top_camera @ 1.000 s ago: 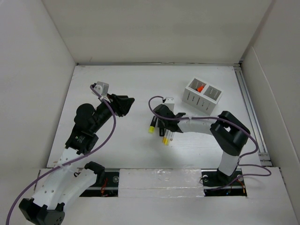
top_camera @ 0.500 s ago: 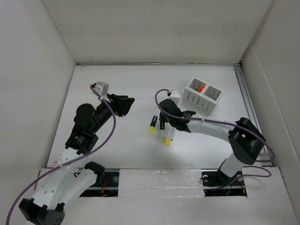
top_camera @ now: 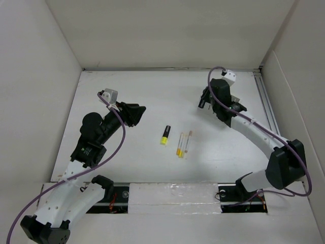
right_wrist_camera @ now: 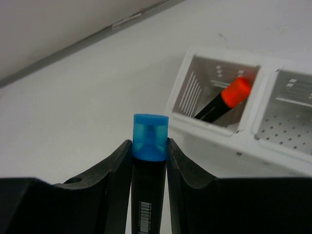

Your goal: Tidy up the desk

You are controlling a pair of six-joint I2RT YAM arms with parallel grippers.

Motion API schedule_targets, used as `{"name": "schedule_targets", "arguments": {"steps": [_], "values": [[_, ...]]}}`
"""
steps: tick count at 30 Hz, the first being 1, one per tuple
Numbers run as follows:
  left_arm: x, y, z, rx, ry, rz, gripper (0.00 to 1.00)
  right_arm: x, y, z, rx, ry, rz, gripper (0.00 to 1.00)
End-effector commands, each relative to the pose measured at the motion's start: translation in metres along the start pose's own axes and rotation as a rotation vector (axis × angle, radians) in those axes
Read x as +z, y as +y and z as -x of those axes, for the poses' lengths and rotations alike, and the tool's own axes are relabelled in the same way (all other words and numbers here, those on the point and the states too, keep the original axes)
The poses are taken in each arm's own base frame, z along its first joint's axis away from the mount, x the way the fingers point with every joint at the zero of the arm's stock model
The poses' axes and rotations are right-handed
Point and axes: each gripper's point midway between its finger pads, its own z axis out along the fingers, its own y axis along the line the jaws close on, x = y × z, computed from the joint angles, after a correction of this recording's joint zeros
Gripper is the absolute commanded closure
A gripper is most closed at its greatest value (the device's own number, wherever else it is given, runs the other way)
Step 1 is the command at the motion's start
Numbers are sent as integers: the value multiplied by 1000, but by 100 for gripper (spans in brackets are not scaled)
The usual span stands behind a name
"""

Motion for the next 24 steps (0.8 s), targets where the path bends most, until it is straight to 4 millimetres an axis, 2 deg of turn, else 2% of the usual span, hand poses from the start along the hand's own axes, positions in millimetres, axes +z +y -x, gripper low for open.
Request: {"name": "schedule_targets", "arguments": {"steps": [1, 2, 3, 5, 7, 10, 13, 21, 24], "values": [[-3, -14, 17, 11, -62, -52, 62, 7, -10, 54, 38, -117, -8, 100], [-2, -11, 16, 10, -59, -39, 62, 10, -15, 62, 42, -137, -19, 100], [-1, -14, 15, 9, -53, -48, 62, 15, -27, 79, 57, -169, -48, 100], [-1, -16, 13, 6, -46, -59, 62, 23, -39, 89, 44, -192, -98, 100], [-3, -18, 17, 7, -60, -65, 62, 26, -52, 109, 42, -249, -150, 100], [-3, -16, 17, 7, -62, -57, 62, 31, -58, 123, 25, -302, -194, 100], [-6, -19, 19, 7, -70, -68, 62, 37, -64, 127, -9, -323, -239, 100], [-9, -19, 20, 12, -79, -60, 62, 58, -77, 102, -58, -284, -294, 100], [-7, -18, 18, 12, -72, -57, 62, 66, -81, 103, -67, -292, -301, 100]]}}
